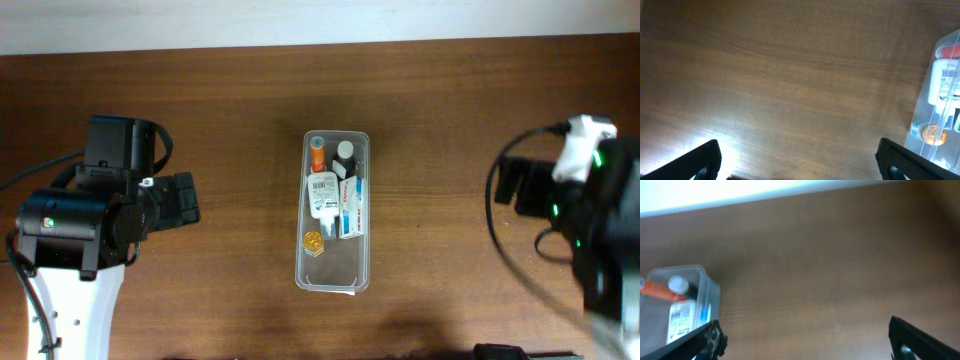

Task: Pack container

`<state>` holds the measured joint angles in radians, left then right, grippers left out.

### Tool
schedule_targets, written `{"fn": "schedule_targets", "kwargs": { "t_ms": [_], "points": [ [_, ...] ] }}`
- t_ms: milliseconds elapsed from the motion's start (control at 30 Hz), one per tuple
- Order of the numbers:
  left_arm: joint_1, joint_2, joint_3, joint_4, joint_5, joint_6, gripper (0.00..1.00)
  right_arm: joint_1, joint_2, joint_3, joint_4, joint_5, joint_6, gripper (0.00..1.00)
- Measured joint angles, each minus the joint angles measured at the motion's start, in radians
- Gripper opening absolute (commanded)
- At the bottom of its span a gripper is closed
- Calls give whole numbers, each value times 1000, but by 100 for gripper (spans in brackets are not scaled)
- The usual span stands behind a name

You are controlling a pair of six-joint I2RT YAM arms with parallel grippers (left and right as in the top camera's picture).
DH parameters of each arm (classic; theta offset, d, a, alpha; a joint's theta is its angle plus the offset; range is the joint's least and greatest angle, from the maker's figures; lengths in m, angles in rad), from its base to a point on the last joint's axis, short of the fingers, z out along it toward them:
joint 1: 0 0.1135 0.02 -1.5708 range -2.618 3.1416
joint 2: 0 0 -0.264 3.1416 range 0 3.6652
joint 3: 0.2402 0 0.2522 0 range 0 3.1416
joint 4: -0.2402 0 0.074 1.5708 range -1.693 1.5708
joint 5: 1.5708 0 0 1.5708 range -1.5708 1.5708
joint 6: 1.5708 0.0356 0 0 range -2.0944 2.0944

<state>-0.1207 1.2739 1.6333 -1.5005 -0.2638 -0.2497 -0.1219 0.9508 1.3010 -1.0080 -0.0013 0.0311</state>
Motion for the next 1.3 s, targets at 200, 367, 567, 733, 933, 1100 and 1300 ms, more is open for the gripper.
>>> {"fn": "schedule_targets", "kwargs": {
  "t_ms": [200, 367, 567, 733, 933, 1100, 1300],
  "points": [
    [0, 0, 1, 0, 0, 0, 99, 0, -336, -308, 170, -9, -106, 98],
    [0, -1, 2, -1, -3, 0, 99, 0, -610, -590, 190, -26, -134, 98],
    [0, 0, 2, -2, -3, 0, 99, 0, -795, -821, 209, -50, -144, 98],
    [0, -1, 2, -2, -3, 0, 100, 0, -853, -961, 280, -93, -145, 98],
    [0, 0, 2, -2, -3, 0, 99, 0, -908, -1064, 310, -123, -147, 98],
    [0, 0, 2, -2, -3, 0, 99, 0, -935, -1092, 306, -132, -147, 98],
    [0, -1, 2, -2, -3, 0, 99, 0, -935, -1106, 306, -133, -147, 98]
  ]
}}
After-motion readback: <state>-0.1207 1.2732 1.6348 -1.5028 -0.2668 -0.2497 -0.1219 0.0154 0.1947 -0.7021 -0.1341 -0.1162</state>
